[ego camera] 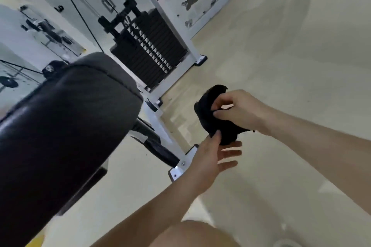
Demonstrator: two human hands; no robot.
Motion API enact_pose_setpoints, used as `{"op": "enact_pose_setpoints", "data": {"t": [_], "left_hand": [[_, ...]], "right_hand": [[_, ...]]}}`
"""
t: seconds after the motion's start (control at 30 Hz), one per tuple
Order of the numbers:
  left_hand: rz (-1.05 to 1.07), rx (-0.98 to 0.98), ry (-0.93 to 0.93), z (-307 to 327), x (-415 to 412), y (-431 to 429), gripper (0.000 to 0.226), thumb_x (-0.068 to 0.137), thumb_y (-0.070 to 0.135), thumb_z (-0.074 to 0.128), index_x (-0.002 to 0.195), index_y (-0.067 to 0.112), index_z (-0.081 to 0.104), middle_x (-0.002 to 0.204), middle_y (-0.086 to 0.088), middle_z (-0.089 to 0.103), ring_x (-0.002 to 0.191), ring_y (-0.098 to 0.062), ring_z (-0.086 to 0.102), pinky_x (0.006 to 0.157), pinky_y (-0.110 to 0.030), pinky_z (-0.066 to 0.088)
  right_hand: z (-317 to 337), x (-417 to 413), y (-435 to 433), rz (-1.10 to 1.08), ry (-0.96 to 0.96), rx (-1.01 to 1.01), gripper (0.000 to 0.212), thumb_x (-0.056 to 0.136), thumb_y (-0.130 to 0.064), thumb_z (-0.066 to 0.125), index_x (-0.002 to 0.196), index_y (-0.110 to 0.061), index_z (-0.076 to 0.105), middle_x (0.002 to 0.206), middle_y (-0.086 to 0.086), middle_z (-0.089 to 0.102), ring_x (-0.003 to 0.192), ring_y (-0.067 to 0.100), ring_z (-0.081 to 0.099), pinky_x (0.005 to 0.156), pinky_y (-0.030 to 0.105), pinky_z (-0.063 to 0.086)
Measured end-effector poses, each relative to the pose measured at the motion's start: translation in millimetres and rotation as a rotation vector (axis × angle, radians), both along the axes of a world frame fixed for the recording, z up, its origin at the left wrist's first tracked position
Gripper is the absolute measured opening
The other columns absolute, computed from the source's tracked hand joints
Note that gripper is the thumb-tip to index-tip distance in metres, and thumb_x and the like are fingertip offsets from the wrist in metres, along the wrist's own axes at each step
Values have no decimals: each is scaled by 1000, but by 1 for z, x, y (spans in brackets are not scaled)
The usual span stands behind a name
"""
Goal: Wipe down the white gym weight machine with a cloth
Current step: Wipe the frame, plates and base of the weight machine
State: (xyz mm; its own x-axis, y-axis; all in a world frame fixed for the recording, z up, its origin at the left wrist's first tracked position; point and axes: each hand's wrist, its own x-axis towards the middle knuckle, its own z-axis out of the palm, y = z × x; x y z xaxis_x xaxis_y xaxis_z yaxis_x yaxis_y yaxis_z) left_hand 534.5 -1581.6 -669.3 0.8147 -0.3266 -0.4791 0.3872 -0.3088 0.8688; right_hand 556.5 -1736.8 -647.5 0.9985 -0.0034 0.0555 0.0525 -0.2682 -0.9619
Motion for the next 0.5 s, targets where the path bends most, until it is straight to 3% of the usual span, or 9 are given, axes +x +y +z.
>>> {"op": "enact_pose_setpoints", "data": {"t": [0.1, 0.2, 0.37, 0.43, 0.5], "left_hand": [[47, -143, 2, 17, 17, -23, 34, 101, 45, 39, 113, 24, 63, 109, -7, 72, 97, -21, 69, 73, -32, 54], [105, -272, 60, 28, 31, -34, 28, 98, 42, 48, 105, 26, 70, 108, -7, 71, 94, -18, 68, 73, -29, 53], [303, -375, 174, 45, 38, -56, 42, 78, 60, 63, 94, 24, 76, 93, -2, 71, 78, -16, 67, 65, -28, 53], [330, -330, 183, 56, 40, -72, 43, 84, 62, 55, 87, 26, 78, 90, -2, 72, 72, -17, 66, 62, -27, 52], [396, -297, 158, 61, 44, -88, 43, 95, 49, 50, 85, 17, 77, 78, -5, 70, 66, -18, 65, 57, -26, 50]], "right_hand": [[32, 29, -18, 40, 82, -7, 12, 90, -12, 55, 86, -22, 58, 87, -6, 57, 81, 12, 52, 62, 21, 37], [58, 62, -22, 174, 122, -211, 15, 92, -8, 45, 85, -20, 48, 82, -5, 52, 75, 14, 49, 59, 23, 36], [69, 91, -33, 258, 160, -274, 7, 88, -13, 64, 86, -20, 62, 70, -11, 53, 63, 5, 49, 50, 11, 36], [72, 95, -47, 284, 176, -265, 10, 85, -15, 69, 80, -21, 64, 65, -11, 54, 57, 4, 48, 44, 7, 35], [79, 107, -58, 341, 236, -246, 9, 84, -16, 72, 79, -21, 66, 68, -5, 60, 60, 10, 54, 50, 15, 43]]}}
